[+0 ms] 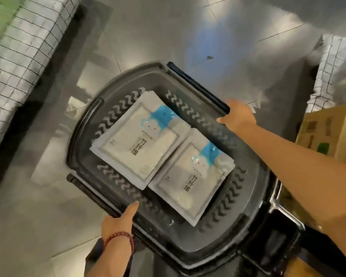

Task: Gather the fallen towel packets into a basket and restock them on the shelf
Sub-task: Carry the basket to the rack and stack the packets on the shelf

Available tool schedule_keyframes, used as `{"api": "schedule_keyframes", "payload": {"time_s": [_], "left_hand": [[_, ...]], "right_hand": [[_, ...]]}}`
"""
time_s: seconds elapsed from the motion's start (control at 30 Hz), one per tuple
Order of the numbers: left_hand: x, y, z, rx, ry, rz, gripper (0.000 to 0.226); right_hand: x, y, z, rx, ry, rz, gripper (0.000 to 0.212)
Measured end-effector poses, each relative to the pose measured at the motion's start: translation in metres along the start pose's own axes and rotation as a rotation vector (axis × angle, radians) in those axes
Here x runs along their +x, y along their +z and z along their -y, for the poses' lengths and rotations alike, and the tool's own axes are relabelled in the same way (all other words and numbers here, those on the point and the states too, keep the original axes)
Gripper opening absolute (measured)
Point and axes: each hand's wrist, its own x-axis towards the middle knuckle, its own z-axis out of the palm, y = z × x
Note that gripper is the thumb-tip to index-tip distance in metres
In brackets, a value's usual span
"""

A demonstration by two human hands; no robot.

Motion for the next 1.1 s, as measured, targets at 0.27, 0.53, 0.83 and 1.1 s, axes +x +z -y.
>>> {"api": "schedule_keyframes", "payload": {"time_s": [0.27,0.53,0.83,1.1], "left_hand": [[-0.013,-0.013,-0.018,0.060,0.178,0.100,0.061],[0.006,-0.072,-0.091,1.155,1.351,0.118,0.068],[0.049,-0.078,-0.114,1.676,1.579,0.284,0.068],[0.045,-0.069,-0.055,1.644,1.433,0.396,0.068]], "right_hand": [[-0.100,0.042,0.034,0.186,-0.252,-0.183,0.049],[-0.232,0.126,0.075,0.241,-0.239,0.507,0.053],[-0.239,0.172,0.114,-0.038,-0.187,0.429,0.045],[-0.267,0.174,0.067,-0.096,-0.254,0.444,0.054]]}}
